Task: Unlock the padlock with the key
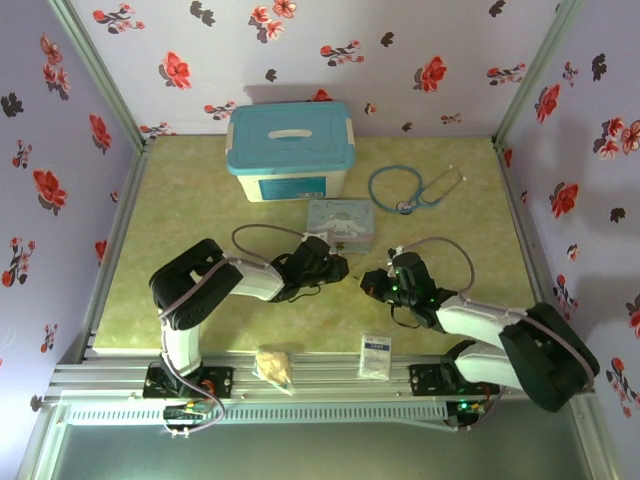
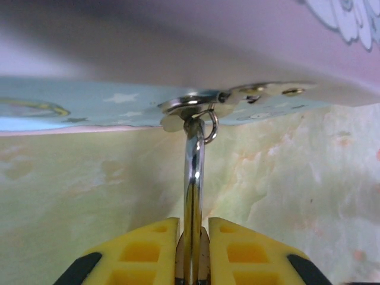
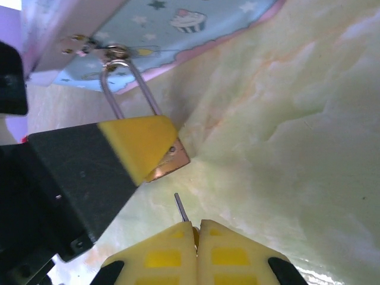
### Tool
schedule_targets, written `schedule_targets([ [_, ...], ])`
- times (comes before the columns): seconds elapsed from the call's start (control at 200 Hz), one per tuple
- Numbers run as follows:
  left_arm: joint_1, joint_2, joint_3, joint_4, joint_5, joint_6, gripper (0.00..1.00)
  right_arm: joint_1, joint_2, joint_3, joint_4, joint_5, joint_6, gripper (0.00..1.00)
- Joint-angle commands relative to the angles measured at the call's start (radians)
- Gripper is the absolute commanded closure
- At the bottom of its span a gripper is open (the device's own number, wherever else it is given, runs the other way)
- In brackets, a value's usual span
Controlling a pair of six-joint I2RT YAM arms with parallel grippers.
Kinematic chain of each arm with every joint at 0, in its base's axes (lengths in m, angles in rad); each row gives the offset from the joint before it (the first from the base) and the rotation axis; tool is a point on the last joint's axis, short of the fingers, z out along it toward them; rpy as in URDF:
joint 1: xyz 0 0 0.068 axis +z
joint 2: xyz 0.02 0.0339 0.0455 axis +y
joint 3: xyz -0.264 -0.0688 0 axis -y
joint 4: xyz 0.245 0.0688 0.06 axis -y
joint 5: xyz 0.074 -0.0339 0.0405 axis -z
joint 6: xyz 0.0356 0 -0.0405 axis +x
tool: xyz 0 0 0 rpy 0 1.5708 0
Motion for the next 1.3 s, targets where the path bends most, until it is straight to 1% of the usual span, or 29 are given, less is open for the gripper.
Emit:
schedule_targets([
  [0.0,-0.001,-0.036,-0.046,0.104,-0.046,-0.119,1.00,-0.015,0.050,-0.014,0.131,-0.110,0.050,1.00],
  [0.125,-0.005,-0.059,-0.071,0.126,-0.076,-0.148,1.00,-0.015,0.063,-0.005,0.135,-0.117,0.056,1.00],
  [0.325,-0.014,-0.047,-0.172,0.300,-0.147,-0.272,1.00,-0.015,0.099,-0.001,0.167,-0.138,0.100,1.00],
  [0.5,-0.053,-0.062,-0.233,0.365,-0.249,-0.328,1.00,-0.014,0.138,0.010,0.206,-0.157,0.108,1.00],
  [0.6,-0.068,-0.075,-0.258,0.396,-0.300,-0.332,1.00,-0.013,0.147,0.011,0.243,-0.168,0.121,1.00],
  [0.655,-0.068,-0.063,-0.264,0.425,-0.302,-0.344,1.00,-0.012,0.148,0.009,0.248,-0.167,0.126,1.00],
  [0.725,-0.068,-0.022,-0.274,0.509,-0.298,-0.386,1.00,-0.011,0.153,0.004,0.269,-0.168,0.141,1.00],
  [0.845,-0.070,0.055,-0.276,0.646,-0.288,-0.449,1.00,-0.004,0.191,-0.010,0.373,-0.167,0.216,1.00],
  [0.995,-0.076,0.037,-0.267,0.630,-0.289,-0.452,1.00,0.006,0.232,-0.038,0.490,-0.136,0.298,1.00],
  [1.14,-0.076,0.028,-0.269,0.618,-0.295,-0.470,1.00,0.009,0.220,-0.046,0.453,-0.101,0.279,1.00],
  [1.295,-0.076,0.076,-0.272,0.674,-0.291,-0.538,1.00,0.009,0.224,-0.046,0.458,-0.113,0.283,1.00],
])
